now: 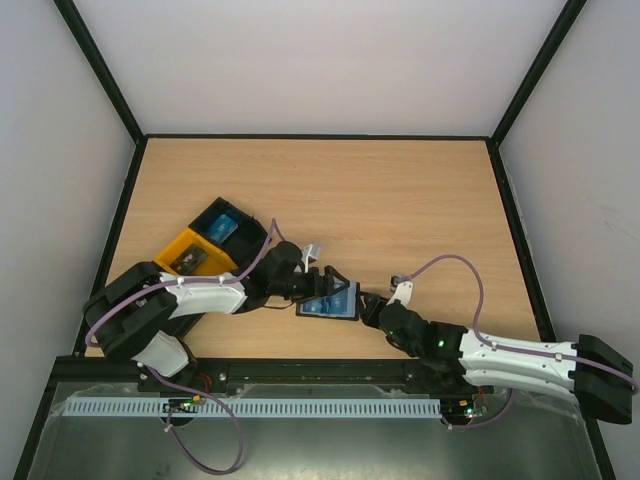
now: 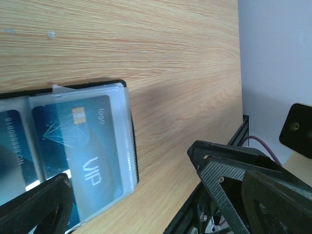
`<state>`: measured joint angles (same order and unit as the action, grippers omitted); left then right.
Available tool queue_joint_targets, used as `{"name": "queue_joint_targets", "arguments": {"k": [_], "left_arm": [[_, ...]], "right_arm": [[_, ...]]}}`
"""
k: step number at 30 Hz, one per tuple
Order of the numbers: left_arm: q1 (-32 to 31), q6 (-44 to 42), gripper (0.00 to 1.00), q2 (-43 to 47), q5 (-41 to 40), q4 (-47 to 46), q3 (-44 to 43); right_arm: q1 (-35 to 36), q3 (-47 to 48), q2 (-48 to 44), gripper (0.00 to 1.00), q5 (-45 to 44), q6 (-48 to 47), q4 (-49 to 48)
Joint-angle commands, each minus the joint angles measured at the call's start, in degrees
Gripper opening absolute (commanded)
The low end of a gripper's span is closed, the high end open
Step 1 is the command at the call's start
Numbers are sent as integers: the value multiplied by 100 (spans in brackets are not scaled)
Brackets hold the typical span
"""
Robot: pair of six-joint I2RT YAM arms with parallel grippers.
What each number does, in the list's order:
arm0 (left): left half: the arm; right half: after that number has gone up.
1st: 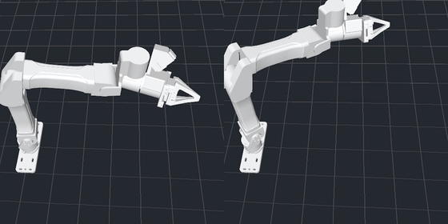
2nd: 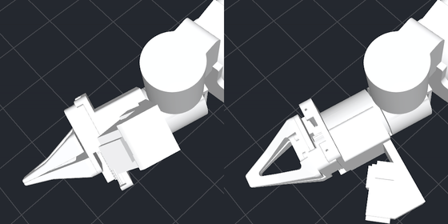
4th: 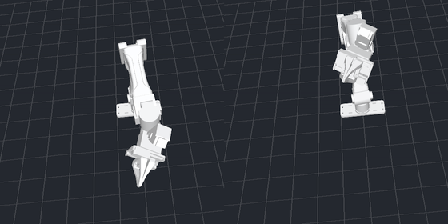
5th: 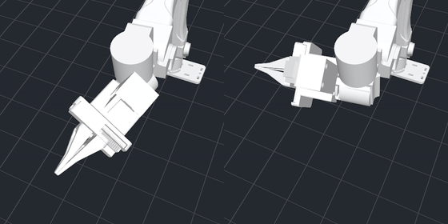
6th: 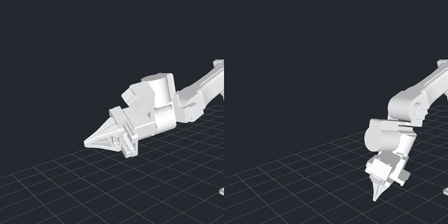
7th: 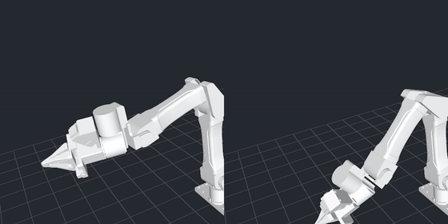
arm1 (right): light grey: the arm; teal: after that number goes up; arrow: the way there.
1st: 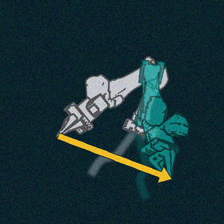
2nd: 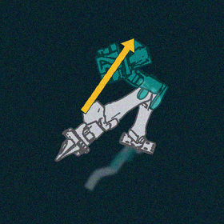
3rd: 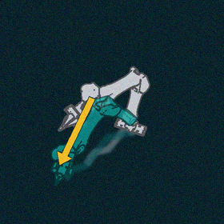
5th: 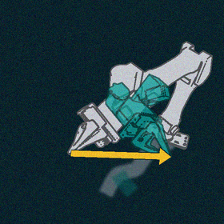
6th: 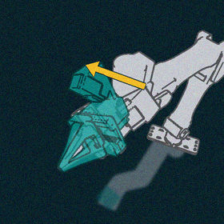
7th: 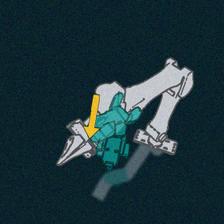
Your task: Take the credit cards out of the card holder
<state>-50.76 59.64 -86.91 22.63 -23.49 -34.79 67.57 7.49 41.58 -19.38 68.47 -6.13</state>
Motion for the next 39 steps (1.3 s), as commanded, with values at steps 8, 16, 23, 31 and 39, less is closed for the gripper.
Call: {"name": "queue_joint_targets", "arguments": {"k": [8,16,23,31,39], "left_arm": [[323,-300,84,40,-64,30,442],[409,-484,72,-244,-6,-179,588],[436,-581,67,-366,-205,85,555],[437,-477,59,-418,-231,5,600],[420,-516,55,-520,-218,68,601]], "right_arm": [[-3,506,1046,30,-190,-361,88],[-272,750,1684,30,12,-525,-77],[-483,876,2205,36,182,-792,-204],[-578,1051,2606,36,341,-1039,-309],[-578,1153,3352,35,504,-1029,-403]]}}
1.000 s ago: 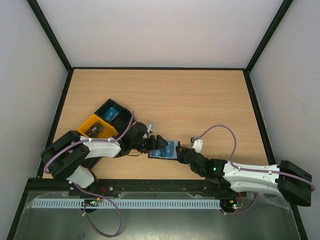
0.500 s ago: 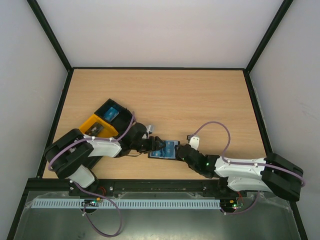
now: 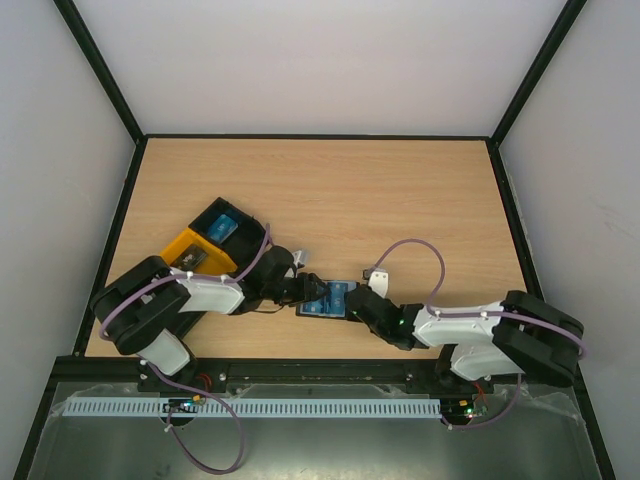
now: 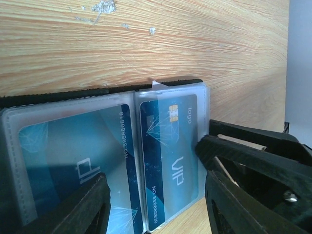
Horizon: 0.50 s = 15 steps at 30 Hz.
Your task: Take the credit cards out of the card holder
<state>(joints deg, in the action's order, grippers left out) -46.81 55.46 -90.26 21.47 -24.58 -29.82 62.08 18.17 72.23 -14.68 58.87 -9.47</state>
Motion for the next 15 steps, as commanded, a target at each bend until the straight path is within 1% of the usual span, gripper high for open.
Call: {"name": "queue_joint_targets", "arguments": {"k": [1,3,9,15], "left_arm": [[25,-117,55,-185,-85,187,105],[23,-128,54,-194,-82,199,105],[-83,-210,52,-376,-144,299,-62],[-218,-153,52,-607,-281,330,-173]], "right_arm": [[-29,105,375,32,57,-77,-33],[-25,115,490,28,86,-74,40],[-28,1,624,21,106,-15,7],[-24,-187,472,15,105,112,-38]]}}
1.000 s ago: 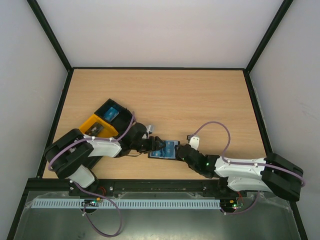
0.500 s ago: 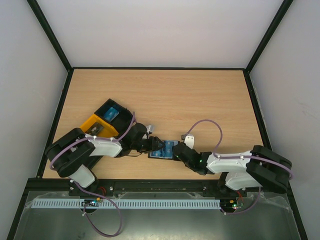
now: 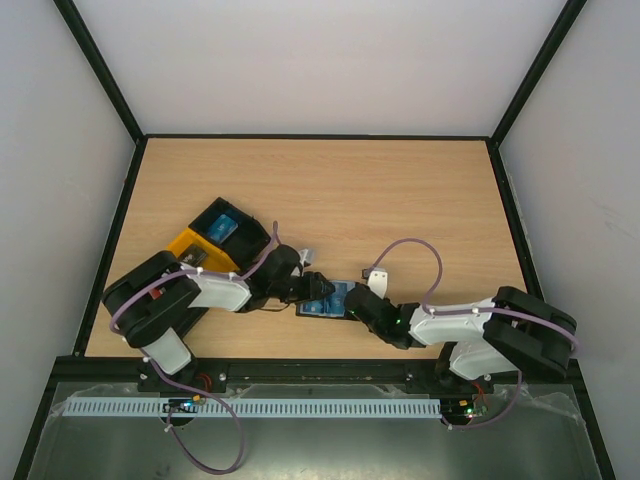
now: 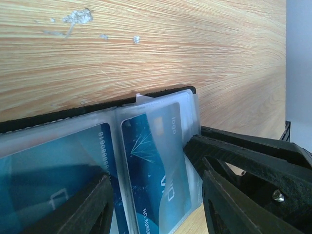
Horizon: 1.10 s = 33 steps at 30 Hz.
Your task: Take the credit cards out of the card holder
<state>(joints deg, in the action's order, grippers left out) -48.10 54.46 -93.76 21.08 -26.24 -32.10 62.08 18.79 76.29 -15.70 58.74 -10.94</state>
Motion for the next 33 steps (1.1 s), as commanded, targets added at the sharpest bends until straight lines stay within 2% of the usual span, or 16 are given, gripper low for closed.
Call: {"name": "queue_joint_targets", "arguments": {"k": [1,8,22,33], "left_arm": [[-102,-46,52,-276,-253,497,39],[-194,50,50,-279,-296,473,17],[-204,389,36,-349,77,-140,115],[-178,417,5,-315,183,-250,189]], "right_arm": [[-29,-298,22,15,200,140,94],[-28,-543,-53,13,283,222,-100],[-29,-680,-39,13,409,277,-335],[-29,-670,-62,13,358,283,-293]]}}
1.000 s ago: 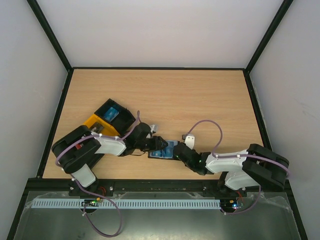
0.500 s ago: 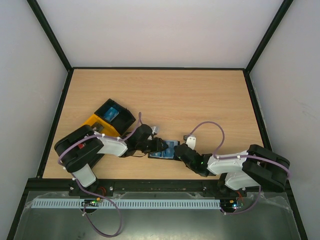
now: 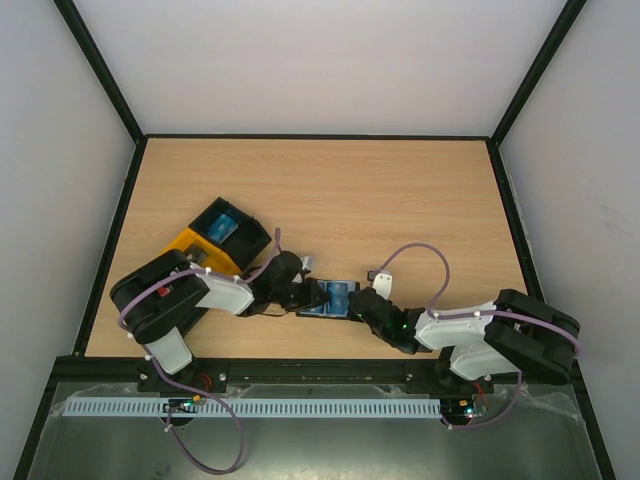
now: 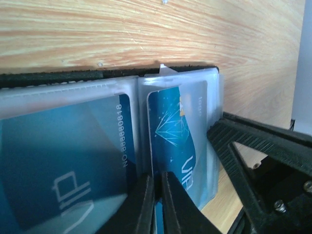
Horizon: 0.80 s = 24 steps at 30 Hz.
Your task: Take the credit cards out of the card holder
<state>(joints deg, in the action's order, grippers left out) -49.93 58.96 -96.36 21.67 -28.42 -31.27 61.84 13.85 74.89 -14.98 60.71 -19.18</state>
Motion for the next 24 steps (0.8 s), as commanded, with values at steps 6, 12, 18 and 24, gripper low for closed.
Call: {"name": "queue_joint_targets", "arguments": {"k": [6,12,18,24], "left_arm": [[59,-81,3,138,70,71,207],[89,-152,3,365,74,135,331],[104,-128,3,600,42,207,419],[102,-145,3,781,-9,388,446]], "right_arm": [[-6,-172,126,13,277,114,541],[-6,-175,84,13,255,134,583],[-5,-162,61,12,274,133,591],[-6,-77,18,12,270,102,712]]}}
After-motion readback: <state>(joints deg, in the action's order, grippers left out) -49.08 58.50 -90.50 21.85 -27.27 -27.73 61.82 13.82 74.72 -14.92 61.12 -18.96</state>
